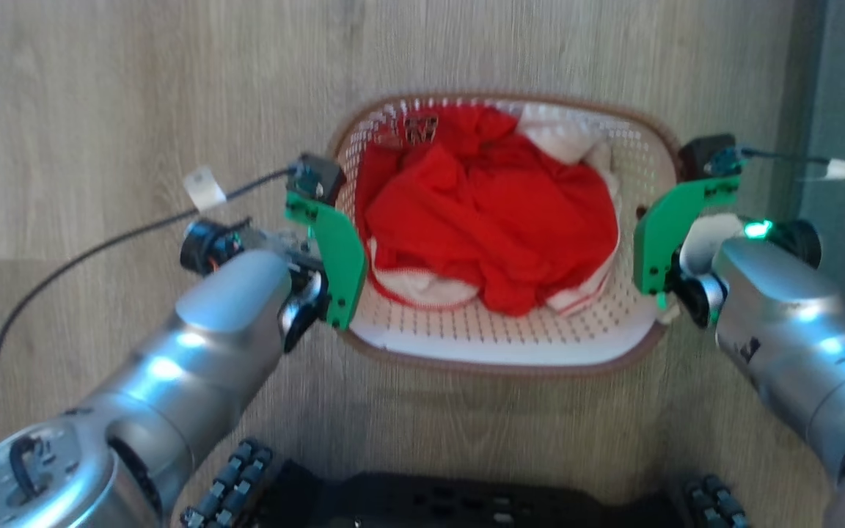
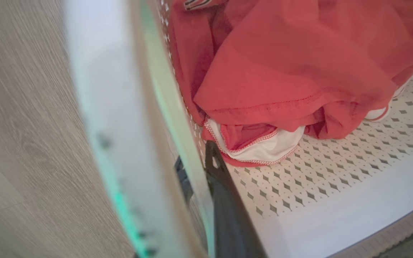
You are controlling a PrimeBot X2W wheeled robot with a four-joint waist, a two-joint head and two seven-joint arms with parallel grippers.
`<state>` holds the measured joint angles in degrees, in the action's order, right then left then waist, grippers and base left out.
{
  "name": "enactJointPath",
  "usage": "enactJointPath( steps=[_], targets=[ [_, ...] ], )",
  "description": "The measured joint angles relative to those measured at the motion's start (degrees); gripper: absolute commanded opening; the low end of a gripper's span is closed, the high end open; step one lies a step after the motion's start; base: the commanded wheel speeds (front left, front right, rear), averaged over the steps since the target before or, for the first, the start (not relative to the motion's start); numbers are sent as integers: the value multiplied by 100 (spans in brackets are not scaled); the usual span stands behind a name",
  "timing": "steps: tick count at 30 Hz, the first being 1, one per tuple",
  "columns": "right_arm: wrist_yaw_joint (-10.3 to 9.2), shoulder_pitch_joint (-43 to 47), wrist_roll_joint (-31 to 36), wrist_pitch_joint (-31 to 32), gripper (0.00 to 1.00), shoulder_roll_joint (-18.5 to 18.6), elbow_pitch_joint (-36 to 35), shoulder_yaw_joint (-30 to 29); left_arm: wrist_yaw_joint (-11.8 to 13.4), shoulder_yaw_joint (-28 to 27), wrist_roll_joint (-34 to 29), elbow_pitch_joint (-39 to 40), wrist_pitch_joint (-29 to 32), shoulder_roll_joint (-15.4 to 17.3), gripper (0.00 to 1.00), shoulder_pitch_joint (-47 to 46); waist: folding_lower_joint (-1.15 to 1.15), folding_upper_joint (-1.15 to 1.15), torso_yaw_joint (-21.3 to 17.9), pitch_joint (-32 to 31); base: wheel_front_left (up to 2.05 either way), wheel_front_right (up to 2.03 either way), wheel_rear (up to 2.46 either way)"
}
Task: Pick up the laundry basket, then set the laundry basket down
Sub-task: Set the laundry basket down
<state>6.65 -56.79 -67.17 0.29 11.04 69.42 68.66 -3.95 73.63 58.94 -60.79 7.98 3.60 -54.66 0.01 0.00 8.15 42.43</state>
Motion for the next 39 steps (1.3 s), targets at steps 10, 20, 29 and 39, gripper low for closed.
enactJointPath(
  steps=[10, 20, 29, 39],
  targets=[
    [21, -338, 327, -349, 0, -43, 202, 88, 54, -16, 219, 24, -83, -3, 0, -204, 0, 0, -43, 614, 0, 0, 0],
    [22, -465, 324, -500, 0, -66, 302, 94, 103, -20, 267, 62, -99, 0, 0, -312, -1, 0, -24, 773, 0, 0, 0],
    [27, -577, 364, -798, 0, -65, 360, 110, 154, -20, 327, 69, -118, 0, 0, -495, -1, 0, 7, 926, 0, 0, 0],
    [44, -634, 367, -804, 25, -23, 390, 113, 350, -10, 404, 147, -151, -15, 65, -512, -1, 0, 76, 1009, 0, 0, 0]
  ],
)
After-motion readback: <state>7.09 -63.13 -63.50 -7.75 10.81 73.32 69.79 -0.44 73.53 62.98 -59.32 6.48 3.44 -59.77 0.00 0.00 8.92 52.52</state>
